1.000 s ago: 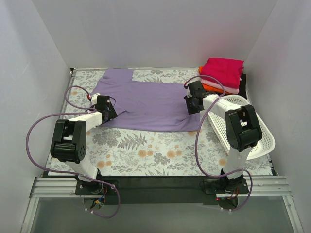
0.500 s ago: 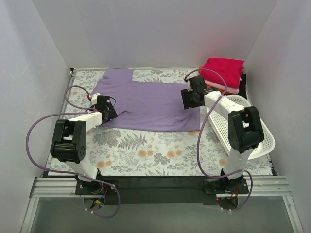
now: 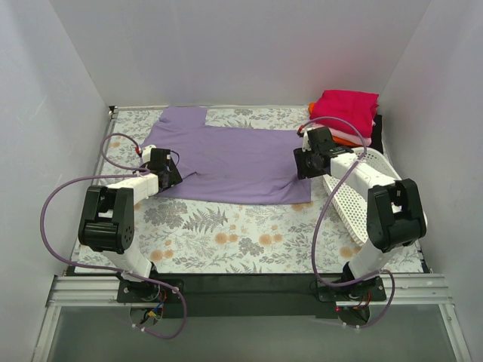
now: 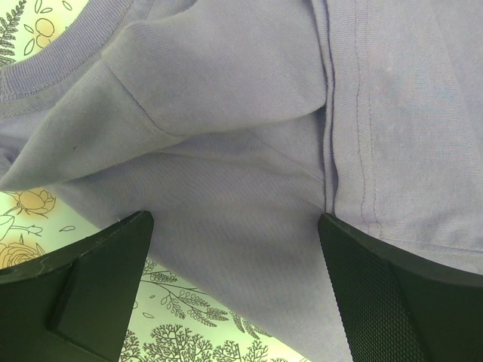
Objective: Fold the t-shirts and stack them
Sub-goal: Fold the tshirt
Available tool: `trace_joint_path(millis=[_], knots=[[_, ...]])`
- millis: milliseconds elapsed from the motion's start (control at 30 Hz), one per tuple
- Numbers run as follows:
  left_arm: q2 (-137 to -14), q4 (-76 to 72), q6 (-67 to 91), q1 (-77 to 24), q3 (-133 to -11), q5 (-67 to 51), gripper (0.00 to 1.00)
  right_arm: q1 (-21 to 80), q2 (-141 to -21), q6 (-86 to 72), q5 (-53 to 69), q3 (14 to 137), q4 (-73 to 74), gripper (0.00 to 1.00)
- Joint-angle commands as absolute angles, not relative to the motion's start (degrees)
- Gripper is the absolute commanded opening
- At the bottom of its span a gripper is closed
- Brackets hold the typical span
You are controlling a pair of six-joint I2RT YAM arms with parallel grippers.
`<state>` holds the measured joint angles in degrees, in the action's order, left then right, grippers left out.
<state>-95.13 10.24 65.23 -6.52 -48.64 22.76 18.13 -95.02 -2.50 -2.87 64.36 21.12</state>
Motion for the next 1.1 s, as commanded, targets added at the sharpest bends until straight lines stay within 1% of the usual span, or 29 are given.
trace_joint_path(millis=[0, 167, 767, 867, 1000, 1067], knots=[[-93.3, 10.8, 65.0, -6.5, -47.6, 22.4, 0.84, 18.3, -96.9, -1.0, -0.4, 65.4, 18.1, 0.40], [-93.3, 10.9, 65.0, -6.5, -47.5, 22.7, 0.84, 18.4, -100.3, -0.8, 3.0, 67.1, 17.4, 0.36], [-93.3, 10.9, 64.9, -6.5, -47.5, 22.9, 0.84, 18.4, -106.3, -0.5, 3.3, 69.0, 15.8, 0.28], [-93.3, 10.9, 64.9, -6.5, -47.5, 22.9, 0.84, 18.4, -106.2, -0.5, 2.8, 69.0, 15.9, 0.25], [-93.2, 10.8, 64.9, -6.5, -47.5, 22.9, 0.84, 18.4, -106.8, -0.7, 1.9, 68.9, 16.0, 0.17], [-93.3, 10.8, 64.9, -6.5, -47.5, 22.8, 0.84, 18.4, -107.3, -0.6, 1.8, 68.9, 16.2, 0.15]])
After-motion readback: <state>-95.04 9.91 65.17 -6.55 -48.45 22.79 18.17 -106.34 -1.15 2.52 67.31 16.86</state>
